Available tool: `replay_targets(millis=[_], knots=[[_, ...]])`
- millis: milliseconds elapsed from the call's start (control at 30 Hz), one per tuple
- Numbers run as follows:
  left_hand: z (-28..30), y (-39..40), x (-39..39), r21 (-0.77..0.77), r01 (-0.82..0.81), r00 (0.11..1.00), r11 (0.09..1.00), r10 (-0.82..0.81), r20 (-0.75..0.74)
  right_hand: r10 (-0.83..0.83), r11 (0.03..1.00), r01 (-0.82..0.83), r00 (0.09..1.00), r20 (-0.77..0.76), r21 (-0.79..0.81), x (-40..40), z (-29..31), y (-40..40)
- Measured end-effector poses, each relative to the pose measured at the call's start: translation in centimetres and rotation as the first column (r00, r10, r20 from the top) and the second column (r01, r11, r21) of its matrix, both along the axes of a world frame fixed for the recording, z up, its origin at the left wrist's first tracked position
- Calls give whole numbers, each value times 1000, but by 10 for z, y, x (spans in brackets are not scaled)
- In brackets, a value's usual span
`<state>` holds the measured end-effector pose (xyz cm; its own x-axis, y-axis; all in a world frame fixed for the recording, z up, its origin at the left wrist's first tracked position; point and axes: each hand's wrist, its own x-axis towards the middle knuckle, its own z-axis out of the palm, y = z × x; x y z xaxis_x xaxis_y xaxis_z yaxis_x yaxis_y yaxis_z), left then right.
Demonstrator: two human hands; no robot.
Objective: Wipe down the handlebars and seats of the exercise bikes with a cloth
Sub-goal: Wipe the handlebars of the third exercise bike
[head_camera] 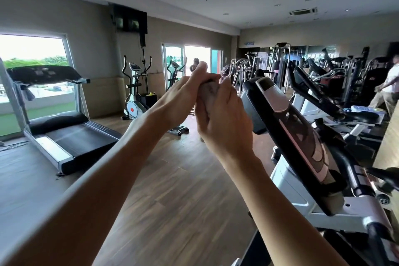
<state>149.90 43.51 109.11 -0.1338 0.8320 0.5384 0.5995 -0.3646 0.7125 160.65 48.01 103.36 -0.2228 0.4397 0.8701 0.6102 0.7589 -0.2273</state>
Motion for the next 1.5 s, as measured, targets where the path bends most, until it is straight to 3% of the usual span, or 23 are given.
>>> replay_targets(millis=[167,267,467,600,767,933,1067,1167,1333,1500], knots=[[-4,-3,-2,-1,-26,997,1000,26,-78,-57,997,58,998,20,-59,22,-51,-12],[-3,-4,0,-10,-44,995,999,43,-88,-59,995,62,997,42,-74,16,-38,-7],[-1,-1,2,5,2,999,1000,-2,-50,92,996,-91,993,69,-22,-1,26,14],[-9,2,2,65,-52,998,997,53,-19,136,989,-136,991,3,-59,9,-11,7],[-16,12,0,168,-96,986,981,116,-120,-15,1000,16,996,83,-9,39,-66,-10],[-16,15,0,195,-102,978,975,134,-159,-72,997,71,996,46,11,18,-45,-3],[-14,14,4,186,-103,989,977,122,-89,-49,999,49,997,53,6,3,-28,3],[-16,11,11,187,-133,989,973,142,-37,-33,999,33,999,12,-18,11,-43,-2],[-13,11,15,191,-151,987,970,158,-21,-76,996,72,992,98,45,39,-69,-14],[-9,13,13,125,-140,989,982,132,69,-51,999,50,996,71,16,13,-38,-4]])
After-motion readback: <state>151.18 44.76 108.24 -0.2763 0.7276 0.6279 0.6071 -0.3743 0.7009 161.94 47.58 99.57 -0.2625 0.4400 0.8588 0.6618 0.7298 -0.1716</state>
